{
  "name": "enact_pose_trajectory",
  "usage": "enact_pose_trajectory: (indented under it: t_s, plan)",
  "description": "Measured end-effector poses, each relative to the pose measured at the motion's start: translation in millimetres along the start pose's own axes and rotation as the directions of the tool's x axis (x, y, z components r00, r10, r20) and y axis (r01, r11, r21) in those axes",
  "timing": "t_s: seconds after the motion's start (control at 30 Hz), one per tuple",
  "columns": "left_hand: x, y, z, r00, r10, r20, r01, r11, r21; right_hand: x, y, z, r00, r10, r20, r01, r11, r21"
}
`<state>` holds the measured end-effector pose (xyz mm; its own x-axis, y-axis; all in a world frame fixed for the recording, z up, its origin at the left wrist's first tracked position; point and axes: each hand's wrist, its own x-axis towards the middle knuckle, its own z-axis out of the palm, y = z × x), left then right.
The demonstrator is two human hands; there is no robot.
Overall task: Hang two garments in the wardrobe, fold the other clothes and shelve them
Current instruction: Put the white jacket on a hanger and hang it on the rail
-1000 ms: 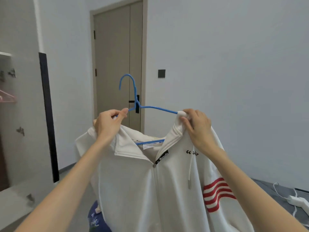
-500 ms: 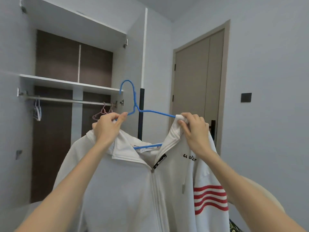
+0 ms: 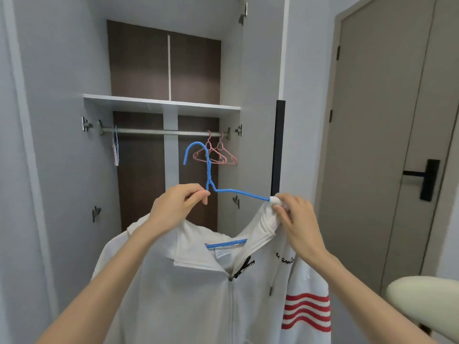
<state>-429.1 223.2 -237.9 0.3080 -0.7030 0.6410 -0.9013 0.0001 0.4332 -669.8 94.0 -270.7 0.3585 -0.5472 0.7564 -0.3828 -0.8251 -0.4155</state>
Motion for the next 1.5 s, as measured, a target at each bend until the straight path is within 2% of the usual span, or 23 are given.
enact_pose_trajectory:
  t_s: [0.13, 0.17, 0.2, 0.23, 0.27, 0.3, 0.33, 0.37, 0.53, 0.63, 0.73, 0.8, 0.83, 0.93, 1.07, 1.13, 1.23, 1.27, 1.3, 1.33, 1.4, 1.47, 1.5]
  plan:
    - [36, -2, -14, 0.999, -0.04, -0.037, 0.041, 0.999, 0.017, 52, -3, 14, 0.988, 0.153, 0.016, -0.152, 0.988, -0.036]
    - [46, 0, -20, 0.997, -0.064, -0.045, 0.065, 0.998, 0.021, 68, -6, 14, 0.975, 0.223, 0.019, -0.222, 0.975, -0.018]
    - [55, 2, -28, 0.995, -0.089, -0.051, 0.091, 0.996, 0.027, 84, -12, 14, 0.94, 0.336, 0.058, -0.34, 0.936, 0.09]
    - [65, 6, -38, 0.992, -0.112, -0.051, 0.114, 0.993, 0.035, 101, -20, 11, 0.876, 0.46, 0.148, -0.483, 0.84, 0.248]
    - [75, 10, -48, 0.991, -0.127, -0.045, 0.129, 0.991, 0.043, 118, -29, 8, 0.79, 0.546, 0.277, -0.612, 0.694, 0.38]
    - [86, 15, -60, 0.99, -0.135, -0.032, 0.137, 0.989, 0.049, 133, -38, 5, 0.706, 0.585, 0.4, -0.707, 0.546, 0.449]
    - [98, 21, -71, 0.99, -0.139, -0.016, 0.14, 0.989, 0.055, 149, -46, 2, 0.64, 0.594, 0.487, -0.767, 0.454, 0.454]
    - [109, 27, -82, 0.99, -0.141, 0.002, 0.14, 0.988, 0.06, 164, -53, -1, 0.604, 0.589, 0.537, -0.795, 0.403, 0.453]
    - [162, 59, -131, 0.983, -0.168, 0.076, 0.161, 0.983, 0.086, 233, -86, -21, 0.569, 0.575, 0.588, -0.819, 0.333, 0.467]
    - [181, 74, -157, 0.965, -0.159, 0.207, 0.148, 0.987, 0.069, 263, -99, -31, 0.543, 0.567, 0.619, -0.835, 0.283, 0.472]
    - [182, 82, -160, 0.938, -0.137, 0.318, 0.122, 0.99, 0.067, 285, -114, -35, 0.606, 0.463, 0.647, -0.794, 0.405, 0.454]
    - [176, 79, -150, 0.931, -0.208, 0.299, 0.175, 0.976, 0.131, 294, -128, -38, 0.654, 0.36, 0.665, -0.744, 0.463, 0.481]
    - [173, 74, -145, 0.926, -0.274, 0.26, 0.231, 0.956, 0.183, 298, -133, -40, 0.67, 0.328, 0.666, -0.729, 0.46, 0.508]
    - [162, 49, -135, 0.874, -0.46, 0.154, 0.412, 0.871, 0.267, 309, -141, -47, 0.713, 0.295, 0.636, -0.7, 0.348, 0.623]
    - [149, 22, -128, 0.79, -0.611, 0.053, 0.58, 0.773, 0.255, 296, -125, -48, 0.785, 0.209, 0.583, -0.619, 0.286, 0.731]
    - [153, 18, -129, 0.782, -0.621, -0.04, 0.619, 0.769, 0.162, 265, -106, -35, 0.735, 0.288, 0.614, -0.677, 0.337, 0.654]
    - [163, 23, -125, 0.845, -0.532, -0.058, 0.534, 0.844, 0.035, 218, -76, -8, 0.503, 0.376, 0.778, -0.846, 0.399, 0.354]
    - [165, 25, -122, 0.868, -0.497, -0.027, 0.497, 0.867, 0.03, 211, -69, 1, 0.475, 0.384, 0.792, -0.849, 0.437, 0.297]
    - [167, 25, -119, 0.885, -0.465, 0.006, 0.465, 0.885, 0.024, 209, -62, 10, 0.5, 0.399, 0.768, -0.817, 0.512, 0.266]
    - [168, 23, -117, 0.899, -0.438, 0.033, 0.438, 0.899, 0.011, 213, -57, 18, 0.567, 0.411, 0.714, -0.756, 0.603, 0.254]
    - [172, 18, -116, 0.917, -0.391, 0.073, 0.394, 0.919, -0.027, 228, -54, 26, 0.743, 0.379, 0.552, -0.57, 0.79, 0.225]
    - [180, 11, -116, 0.932, -0.347, 0.101, 0.353, 0.934, -0.049, 246, -56, 29, 0.884, 0.203, 0.422, -0.311, 0.928, 0.206]
    - [184, 8, -116, 0.937, -0.329, 0.116, 0.336, 0.941, -0.046, 255, -57, 31, 0.917, 0.087, 0.389, -0.167, 0.97, 0.177]
